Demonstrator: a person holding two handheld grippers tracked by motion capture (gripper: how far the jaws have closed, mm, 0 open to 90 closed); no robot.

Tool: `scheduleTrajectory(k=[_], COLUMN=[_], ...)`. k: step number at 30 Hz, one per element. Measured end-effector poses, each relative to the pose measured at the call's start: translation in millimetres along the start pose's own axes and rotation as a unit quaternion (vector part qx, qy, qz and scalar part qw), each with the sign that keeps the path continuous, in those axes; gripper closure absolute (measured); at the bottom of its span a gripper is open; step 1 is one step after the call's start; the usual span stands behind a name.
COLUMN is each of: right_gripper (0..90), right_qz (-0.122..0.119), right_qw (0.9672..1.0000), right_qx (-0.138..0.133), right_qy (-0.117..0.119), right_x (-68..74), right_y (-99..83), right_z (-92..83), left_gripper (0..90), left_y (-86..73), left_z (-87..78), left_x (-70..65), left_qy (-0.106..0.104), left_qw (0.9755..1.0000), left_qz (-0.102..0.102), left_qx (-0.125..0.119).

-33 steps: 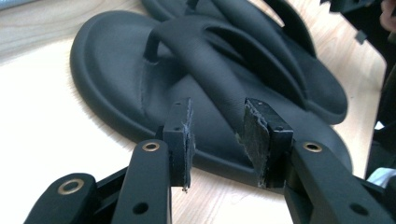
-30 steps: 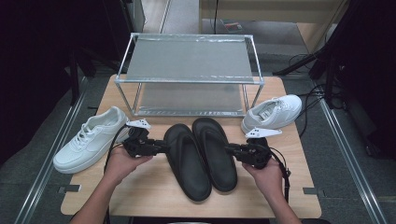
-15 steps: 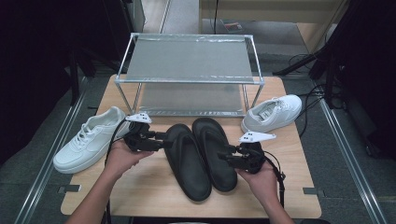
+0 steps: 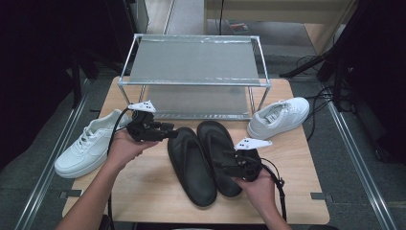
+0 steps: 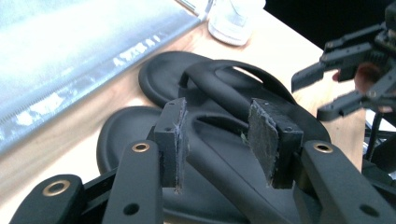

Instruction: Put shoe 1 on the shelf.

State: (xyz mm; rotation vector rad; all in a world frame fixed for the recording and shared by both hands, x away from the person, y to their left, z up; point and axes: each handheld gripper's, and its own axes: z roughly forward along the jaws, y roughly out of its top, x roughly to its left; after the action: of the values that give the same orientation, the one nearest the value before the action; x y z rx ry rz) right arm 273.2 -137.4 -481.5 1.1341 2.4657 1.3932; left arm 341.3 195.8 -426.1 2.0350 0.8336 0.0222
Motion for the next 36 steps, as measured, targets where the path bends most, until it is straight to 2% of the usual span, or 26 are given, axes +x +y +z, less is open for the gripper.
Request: scheduleTrajectory(k=[4,6,10,12,15,18,20,23,25,28,33,36], right_gripper=[47.5,47.5,47.4,47.1,47.8,47.5,47.1,46.9,46.9,45.9,43.5,42.4], right_qz=[-0.002,-0.004,-0.006,-0.008,-0.004,-0.004,-0.004,-0.002,0.007,0.005,-0.001,-0.002], right_qw=[1.0000,0.9999,0.9999,0.9998,0.9998,0.9998,0.9998,0.9998,0.9998,0.9998,0.9997,0.9997], right_qx=[0.008,0.010,0.014,0.015,0.017,0.016,0.017,0.019,0.018,0.017,0.023,0.022], right_qy=[0.004,0.005,0.006,0.005,0.009,0.007,0.005,0.003,0.007,0.004,-0.003,-0.004], right_x=[3.1,5.1,6.2,6.1,5.2,4.9,5.3,5.2,5.3,6.1,7.4,7.6], right_y=[-1.5,-1.4,-1.5,-1.6,-1.5,-1.2,-0.8,-0.5,-0.2,0.2,0.6,1.4], right_z=[7.2,10.0,13.3,14.8,15.5,17.0,18.2,19.6,20.1,22.1,26.8,29.0], left_gripper=[59.0,60.6,64.1,66.4,72.3,78.8,81.9,84.8,86.1,86.9,87.1,87.1], left_y=[11.5,18.7,32.7,40.7,51.6,62.7,70.1,78.6,82.9,91.5,111.2,124.6], left_z=[1.5,0.0,-6.5,-9.0,-10.2,-10.1,-9.3,-4.3,-1.3,2.6,0.9,0.3], left_x=[4.8,10.2,14.6,18.3,22.6,27.1,31.1,36.4,40.4,44.7,50.6,55.3], left_qy=[-0.006,-0.020,-0.011,-0.011,0.005,0.008,0.007,0.021,0.011,0.015,0.012,0.021], left_qw=[1.0000,0.9998,0.9998,0.9998,0.9998,0.9997,0.9997,0.9994,0.9996,0.9995,0.9992,0.9987], left_qz=[0.001,-0.004,0.003,0.005,0.011,0.019,0.017,0.027,0.024,0.027,0.031,0.041], left_qx=[-0.002,-0.006,-0.018,-0.018,-0.013,-0.014,-0.017,-0.009,-0.013,-0.009,-0.020,-0.021])
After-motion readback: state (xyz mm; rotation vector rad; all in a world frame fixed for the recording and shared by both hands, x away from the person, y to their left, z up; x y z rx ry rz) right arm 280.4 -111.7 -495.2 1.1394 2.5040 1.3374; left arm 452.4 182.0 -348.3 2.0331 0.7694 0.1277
